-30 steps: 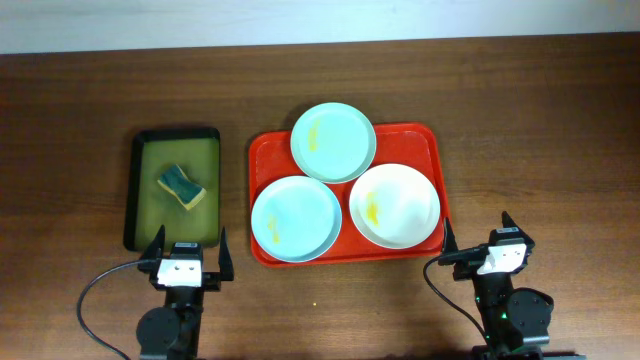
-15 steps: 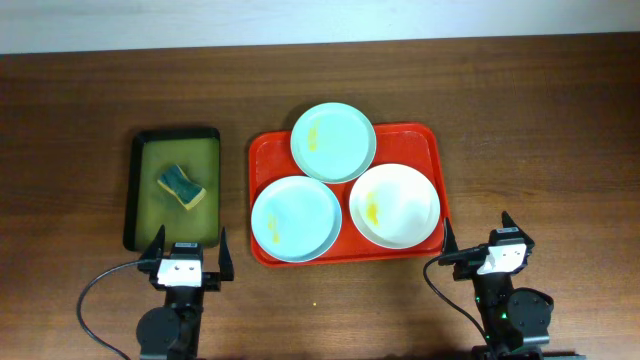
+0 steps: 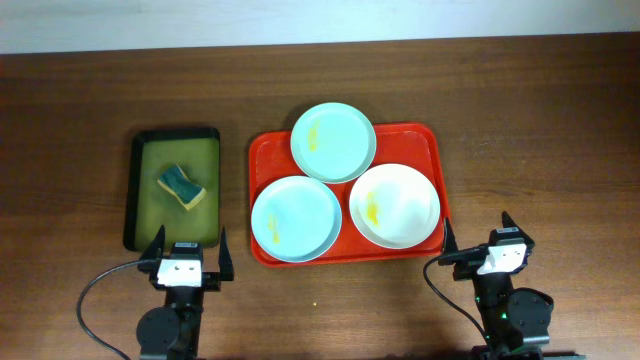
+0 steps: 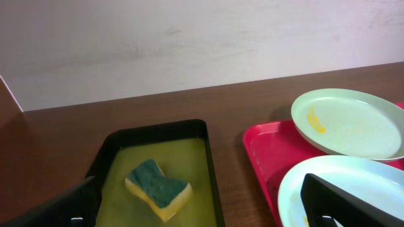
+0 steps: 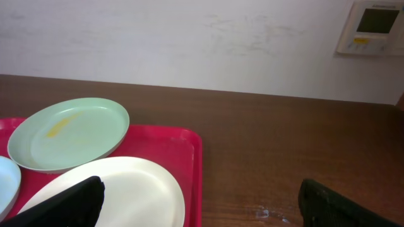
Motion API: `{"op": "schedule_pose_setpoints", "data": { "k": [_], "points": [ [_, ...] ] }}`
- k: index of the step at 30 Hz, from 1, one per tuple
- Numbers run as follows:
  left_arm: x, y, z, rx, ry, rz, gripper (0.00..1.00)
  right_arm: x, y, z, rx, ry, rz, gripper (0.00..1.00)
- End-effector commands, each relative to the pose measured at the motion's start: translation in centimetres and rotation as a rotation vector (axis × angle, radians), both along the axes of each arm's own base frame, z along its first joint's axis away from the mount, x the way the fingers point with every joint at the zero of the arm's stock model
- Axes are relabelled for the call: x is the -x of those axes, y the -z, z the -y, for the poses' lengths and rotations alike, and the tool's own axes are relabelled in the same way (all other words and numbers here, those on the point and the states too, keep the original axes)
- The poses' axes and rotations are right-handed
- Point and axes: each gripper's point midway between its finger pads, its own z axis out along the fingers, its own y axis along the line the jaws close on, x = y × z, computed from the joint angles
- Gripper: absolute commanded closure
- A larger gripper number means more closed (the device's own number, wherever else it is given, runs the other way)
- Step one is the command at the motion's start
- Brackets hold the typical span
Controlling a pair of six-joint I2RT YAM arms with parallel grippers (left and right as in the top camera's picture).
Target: Clean dirty plates on tray and stack at the side
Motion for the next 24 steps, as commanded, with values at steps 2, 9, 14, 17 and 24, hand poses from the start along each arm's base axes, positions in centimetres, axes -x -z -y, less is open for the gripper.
{"op": "schedule_pose_setpoints", "data": {
  "k": [2, 9, 14, 17, 24],
  "points": [
    [0.0, 0.1, 0.0, 0.003, 0.005, 0.000, 0.01, 0.0, 0.2, 0.2, -0.008, 0.008, -0.003, 0.01],
    [0.0, 0.1, 0.0, 0.003, 0.005, 0.000, 0.01, 0.0, 0.2, 0.2, -0.008, 0.008, -0.003, 0.01],
    [1.6, -1.5, 7.1, 0.060, 0.426, 0.055, 0.01, 0.0, 0.2, 0.2, -0.008, 0.009, -0.003, 0.01],
    [5.5, -1.8, 12.3, 0.070, 0.805, 0.057, 0.01, 0.0, 0.2, 0.2, -0.008, 0.008, -0.003, 0.01],
    [13.7, -9.1, 15.8, -0.220, 1.217, 0.541, 0.01, 0.0, 0.2, 0.2, -0.008, 0.009, -0.003, 0.01]
  ]
}}
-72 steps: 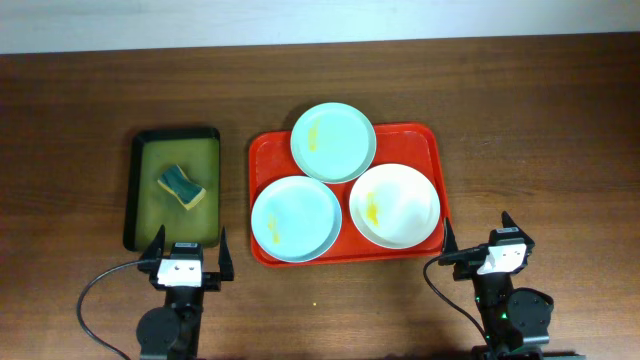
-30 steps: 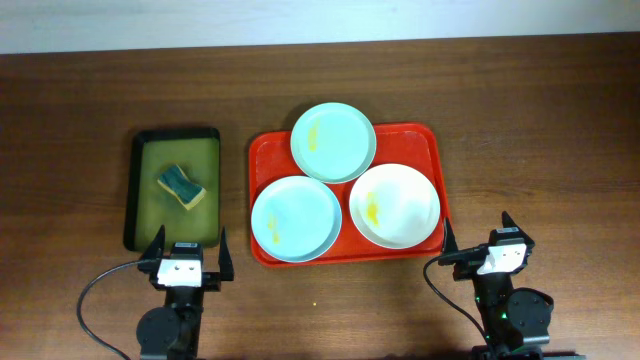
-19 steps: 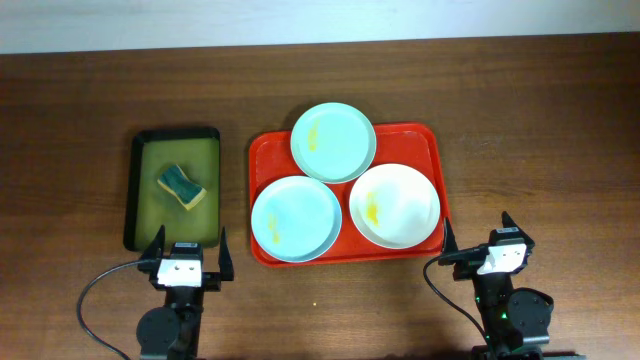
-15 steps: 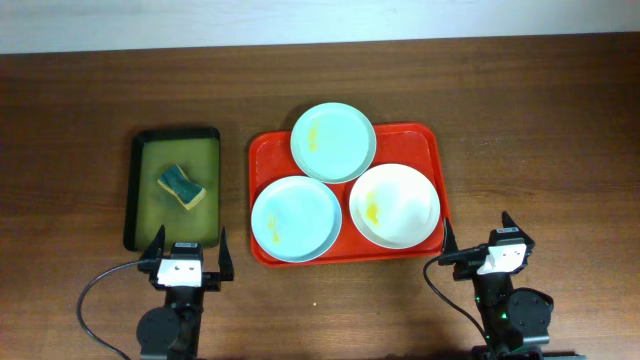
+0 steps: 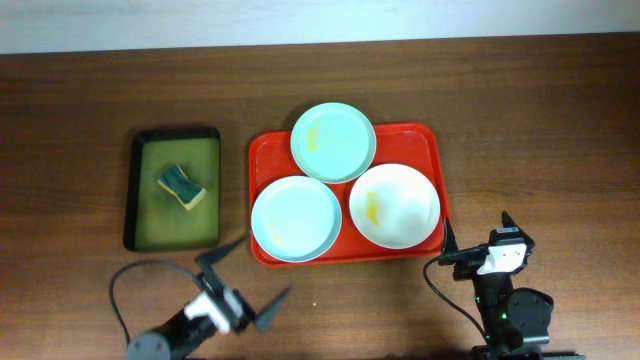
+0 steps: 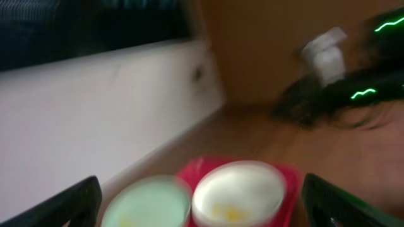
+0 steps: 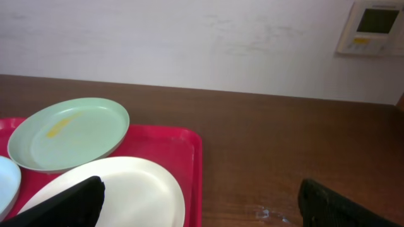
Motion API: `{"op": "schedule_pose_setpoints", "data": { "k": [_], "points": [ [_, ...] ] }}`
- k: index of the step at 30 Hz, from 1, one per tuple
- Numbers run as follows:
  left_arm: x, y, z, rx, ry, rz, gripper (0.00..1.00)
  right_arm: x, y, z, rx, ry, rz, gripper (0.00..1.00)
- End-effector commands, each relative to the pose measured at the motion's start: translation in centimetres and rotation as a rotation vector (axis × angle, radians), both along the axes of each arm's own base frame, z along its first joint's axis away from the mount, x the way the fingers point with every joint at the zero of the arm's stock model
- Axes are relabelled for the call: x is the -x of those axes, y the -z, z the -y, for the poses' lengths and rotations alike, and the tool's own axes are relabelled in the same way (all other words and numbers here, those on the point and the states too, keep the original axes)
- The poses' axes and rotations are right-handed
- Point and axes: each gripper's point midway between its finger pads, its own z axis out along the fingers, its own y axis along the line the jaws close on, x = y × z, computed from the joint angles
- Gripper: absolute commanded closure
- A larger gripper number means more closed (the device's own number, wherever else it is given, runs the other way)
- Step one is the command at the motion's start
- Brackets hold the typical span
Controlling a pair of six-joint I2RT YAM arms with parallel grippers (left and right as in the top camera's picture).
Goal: Clean dirty plates on tray and stack at the side
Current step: 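Move the left gripper to the sponge in the black tray and grasp it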
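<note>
Three dirty plates lie on the red tray [image 5: 430,140]: a pale green plate [image 5: 333,142] at the back, a light blue plate [image 5: 296,218] front left and a white plate [image 5: 394,205] front right, each with yellow smears. A green-and-yellow sponge [image 5: 181,186] sits in the black tray [image 5: 130,190] of yellowish liquid. My left gripper [image 5: 248,279] stands open near the table's front edge, turned diagonally toward the red tray. Its blurred view shows the green plate [image 6: 148,202] and white plate [image 6: 238,197]. My right gripper [image 5: 476,230] is open, front right of the red tray [image 7: 170,142].
Bare wooden table [image 5: 540,130] lies right of the red tray and behind both trays. A wall with a small thermostat panel [image 7: 372,25] stands beyond the table's far edge.
My left gripper has turned and shifted right, from facing the sponge tray to pointing diagonally at the red tray; its view is now blurred. The right gripper and all plates are unchanged.
</note>
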Motion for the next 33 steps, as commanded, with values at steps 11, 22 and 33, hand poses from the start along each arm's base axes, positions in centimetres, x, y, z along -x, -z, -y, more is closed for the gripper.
{"op": "schedule_pose_setpoints", "data": {
  "k": [11, 22, 33],
  "points": [
    [4.8, -15.4, -2.2, 0.138, -0.124, 0.421, 0.01, 0.0, 0.2, 0.2, -0.008, 0.009, -0.003, 0.01],
    [-7.1, -14.2, -3.5, -0.094, -0.333, -0.254, 0.01, 0.0, 0.2, 0.2, -0.008, 0.009, -0.002, 0.01],
    [-15.2, -2.1, -9.1, -0.248, -0.715, -0.925, 0.01, 0.0, 0.2, 0.2, -0.008, 0.008, -0.003, 0.01]
  ]
}}
